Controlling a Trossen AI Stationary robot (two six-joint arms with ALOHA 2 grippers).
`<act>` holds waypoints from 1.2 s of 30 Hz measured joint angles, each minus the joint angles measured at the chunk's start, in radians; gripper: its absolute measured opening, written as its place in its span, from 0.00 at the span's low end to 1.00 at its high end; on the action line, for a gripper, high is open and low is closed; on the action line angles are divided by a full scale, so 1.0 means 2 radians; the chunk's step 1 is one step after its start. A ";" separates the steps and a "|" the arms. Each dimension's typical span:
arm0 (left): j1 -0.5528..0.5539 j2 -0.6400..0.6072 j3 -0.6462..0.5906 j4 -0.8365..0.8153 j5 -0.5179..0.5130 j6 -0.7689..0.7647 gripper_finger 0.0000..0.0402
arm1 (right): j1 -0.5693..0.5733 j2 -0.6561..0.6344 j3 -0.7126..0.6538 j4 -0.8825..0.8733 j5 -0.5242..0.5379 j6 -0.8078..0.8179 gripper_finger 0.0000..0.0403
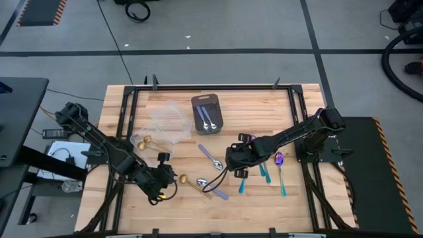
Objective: Sort silverware by color (type)
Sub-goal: Put the blue spoon into the top transparent bin
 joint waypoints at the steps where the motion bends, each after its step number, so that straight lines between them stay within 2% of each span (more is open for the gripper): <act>1: 0.000 0.000 0.000 0.000 0.000 0.000 0.23 | 0.000 0.000 0.000 -0.003 -0.001 0.000 0.43; 7: -0.001 0.000 0.000 -0.003 0.000 0.000 0.23 | 0.000 -0.009 0.000 -0.032 -0.005 0.018 0.49; 12: -0.001 0.000 0.000 -0.009 0.000 -0.001 0.23 | 0.002 -0.026 -0.007 -0.058 -0.011 0.057 0.49; 16: -0.001 0.000 0.000 -0.011 0.000 -0.005 0.23 | 0.002 -0.042 -0.046 -0.040 -0.045 0.079 0.47; 24: 0.000 0.000 0.000 -0.011 0.000 -0.005 0.23 | -0.005 -0.076 -0.110 -0.029 -0.064 0.100 0.46; 29: 0.000 0.000 0.000 -0.011 0.000 -0.005 0.23 | -0.025 -0.107 -0.154 -0.027 -0.103 0.104 0.45; 33: 0.000 0.000 0.000 -0.011 0.000 0.007 0.23 | -0.052 -0.140 -0.193 -0.024 -0.156 0.100 0.44; 36: 0.004 0.000 0.000 -0.011 0.000 0.010 0.23 | -0.074 -0.165 -0.228 0.002 -0.179 0.098 0.43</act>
